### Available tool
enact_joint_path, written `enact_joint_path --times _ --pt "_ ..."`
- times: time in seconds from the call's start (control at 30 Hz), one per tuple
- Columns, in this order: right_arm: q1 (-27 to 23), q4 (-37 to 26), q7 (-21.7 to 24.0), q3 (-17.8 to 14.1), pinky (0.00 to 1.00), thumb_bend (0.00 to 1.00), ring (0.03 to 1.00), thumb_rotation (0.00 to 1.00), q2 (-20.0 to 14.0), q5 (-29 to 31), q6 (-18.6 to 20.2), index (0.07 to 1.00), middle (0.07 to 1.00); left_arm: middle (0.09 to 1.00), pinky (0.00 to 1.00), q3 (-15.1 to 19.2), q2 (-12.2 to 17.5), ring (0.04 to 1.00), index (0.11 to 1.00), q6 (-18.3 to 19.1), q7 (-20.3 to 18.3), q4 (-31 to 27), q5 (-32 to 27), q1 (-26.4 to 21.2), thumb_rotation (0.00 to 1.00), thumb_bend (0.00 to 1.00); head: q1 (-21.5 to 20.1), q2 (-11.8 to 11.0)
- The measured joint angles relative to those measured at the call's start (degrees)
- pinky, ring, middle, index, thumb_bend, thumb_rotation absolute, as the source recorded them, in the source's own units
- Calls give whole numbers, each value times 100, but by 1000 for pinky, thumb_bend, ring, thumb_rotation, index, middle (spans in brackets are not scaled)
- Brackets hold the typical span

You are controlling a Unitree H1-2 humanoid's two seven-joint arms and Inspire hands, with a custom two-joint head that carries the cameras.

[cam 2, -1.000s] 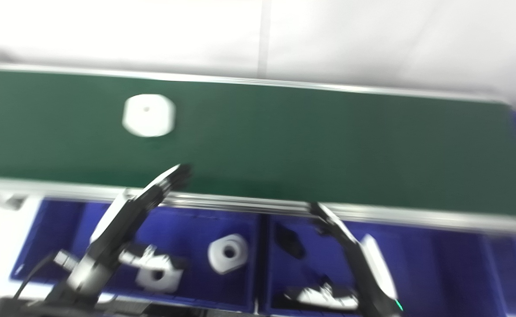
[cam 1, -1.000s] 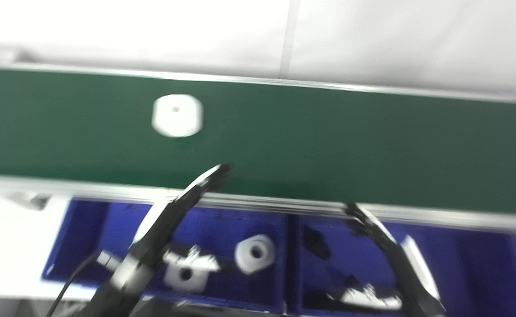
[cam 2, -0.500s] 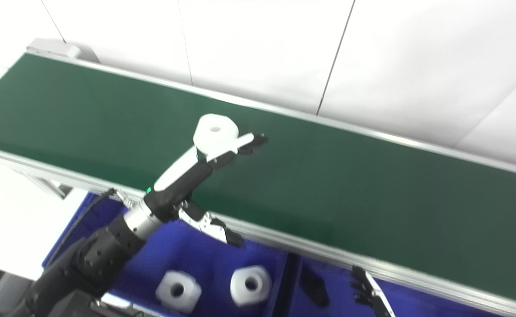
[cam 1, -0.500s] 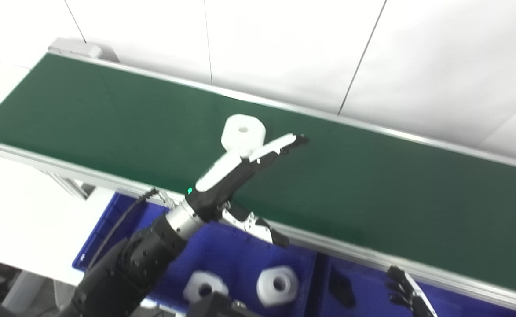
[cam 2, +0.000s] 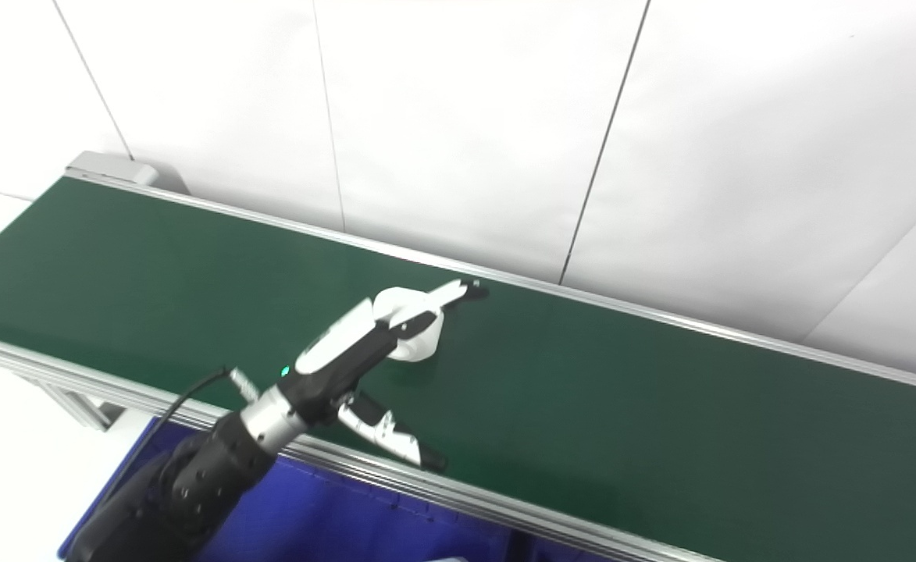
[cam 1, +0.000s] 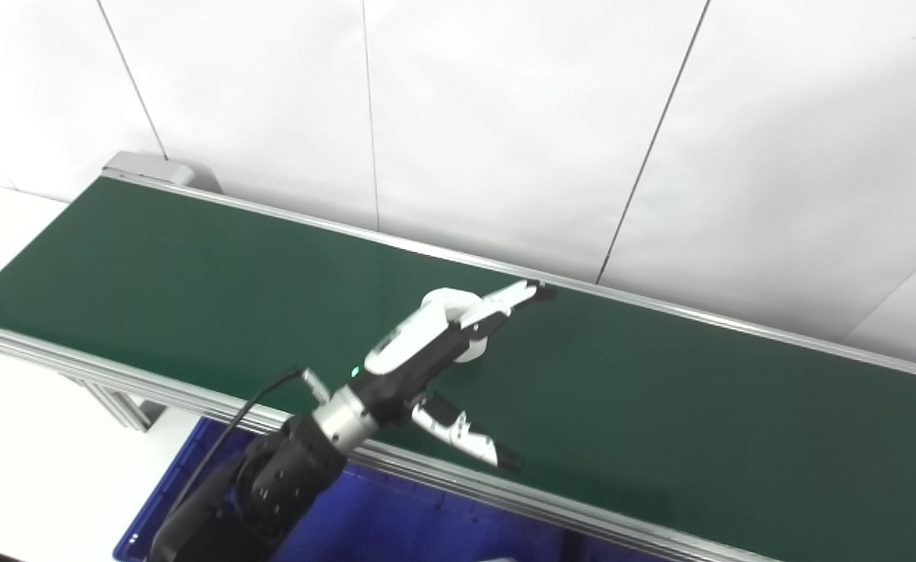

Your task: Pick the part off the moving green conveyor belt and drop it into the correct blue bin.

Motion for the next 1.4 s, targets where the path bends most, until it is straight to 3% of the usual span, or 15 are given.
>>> enact_joint_path --times 0.13,0.3,0.5,0.67,0.77,0.9,1.2,1.27,1.3,1.37,1.4 --pt "-5 88 -285 119 601 970 692 305 -32 -16 -4 792 751 977 864 104 28 936 947 244 -142 102 60 -237 360 822 -149 9" --pt "-18 164 -824 444 585 956 674 321 -157 -104 -7 783 738 954 768 180 61 874 936 729 -269 160 599 -496 315 831 -263 87" --pt "-18 171 -1147 618 590 955 673 328 -287 -201 -10 779 733 947 743 121 114 852 923 1165 -434 378 1240 -843 307 843 -352 158" --pt "8 123 -1152 625 598 955 681 337 -292 -239 -10 779 739 948 782 -107 198 860 924 1365 -484 776 1911 -1197 315 863 -457 255" --pt "24 100 -1152 626 601 955 683 343 -288 -247 -11 780 739 941 817 -240 188 882 908 1399 -409 1124 2245 -1294 205 882 -519 299" --pt "61 100 -1153 637 604 957 676 350 -288 -248 -11 777 733 947 846 -396 138 905 906 1409 -220 1521 2543 -1356 152 880 -562 351" --pt "93 52 -1179 652 608 954 680 361 -259 -325 -12 786 732 984 960 -894 -26 973 914 1505 62 2351 3254 -1781 172 860 -607 395" --pt "99 51 -1179 650 613 954 684 366 -259 -325 -12 789 736 946 886 -982 -67 920 884 1540 104 2566 3277 -1874 130 842 -624 431" --pt "105 49 -1179 649 610 954 683 354 -258 -326 -12 789 736 879 765 -1012 -103 835 843 1535 201 2662 3272 -1895 72 796 -624 431" --pt "132 41 -1183 649 611 953 684 347 -260 -326 -12 789 736 812 649 -1012 -225 751 795 1467 530 2867 3207 -1945 18 755 -633 474" --pt "133 35 -1183 651 607 953 681 355 -259 -325 -12 790 736 727 560 -1010 -290 667 726 1379 718 2946 3134 -1959 6 693 -642 501"
